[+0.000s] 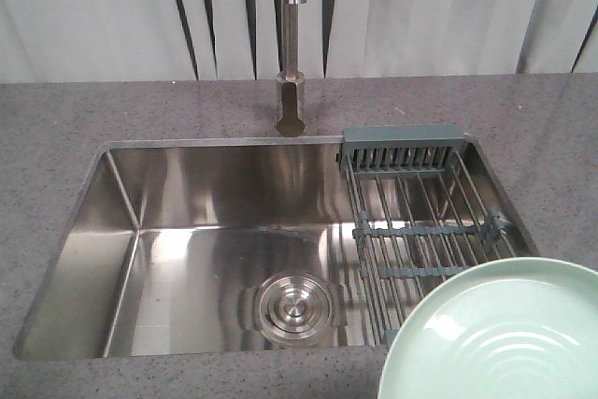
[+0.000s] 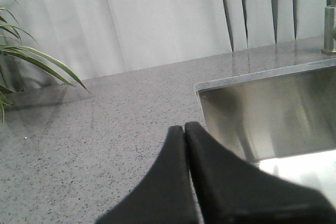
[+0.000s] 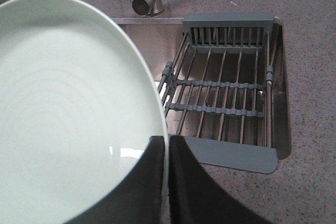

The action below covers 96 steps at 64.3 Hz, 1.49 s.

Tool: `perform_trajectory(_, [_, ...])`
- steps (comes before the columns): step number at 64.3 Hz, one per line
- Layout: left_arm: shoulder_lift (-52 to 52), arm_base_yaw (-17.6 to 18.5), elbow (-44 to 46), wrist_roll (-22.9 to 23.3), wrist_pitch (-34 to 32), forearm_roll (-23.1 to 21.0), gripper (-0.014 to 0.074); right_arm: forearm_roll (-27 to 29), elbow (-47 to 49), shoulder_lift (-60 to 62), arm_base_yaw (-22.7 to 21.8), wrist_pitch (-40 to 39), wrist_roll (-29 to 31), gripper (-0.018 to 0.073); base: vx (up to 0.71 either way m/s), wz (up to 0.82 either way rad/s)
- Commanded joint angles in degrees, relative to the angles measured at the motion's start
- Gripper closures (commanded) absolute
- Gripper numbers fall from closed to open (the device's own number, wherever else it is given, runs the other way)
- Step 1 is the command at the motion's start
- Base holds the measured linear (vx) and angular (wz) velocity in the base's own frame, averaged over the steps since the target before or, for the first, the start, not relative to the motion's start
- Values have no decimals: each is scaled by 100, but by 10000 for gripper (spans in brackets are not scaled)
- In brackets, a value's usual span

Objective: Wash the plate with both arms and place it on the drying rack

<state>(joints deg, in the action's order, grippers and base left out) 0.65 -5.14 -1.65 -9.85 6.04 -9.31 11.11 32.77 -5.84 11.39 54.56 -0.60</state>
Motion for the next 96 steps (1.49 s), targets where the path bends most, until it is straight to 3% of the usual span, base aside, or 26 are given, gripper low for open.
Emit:
perform_trajectory(1, [74, 42, 158, 52, -433, -18, 603, 12, 134, -122, -32, -428, -1, 561, 2, 2])
perform_trajectory(96, [74, 42, 158, 52, -433, -18, 603, 12, 134, -122, -32, -428, -1, 561, 3, 1])
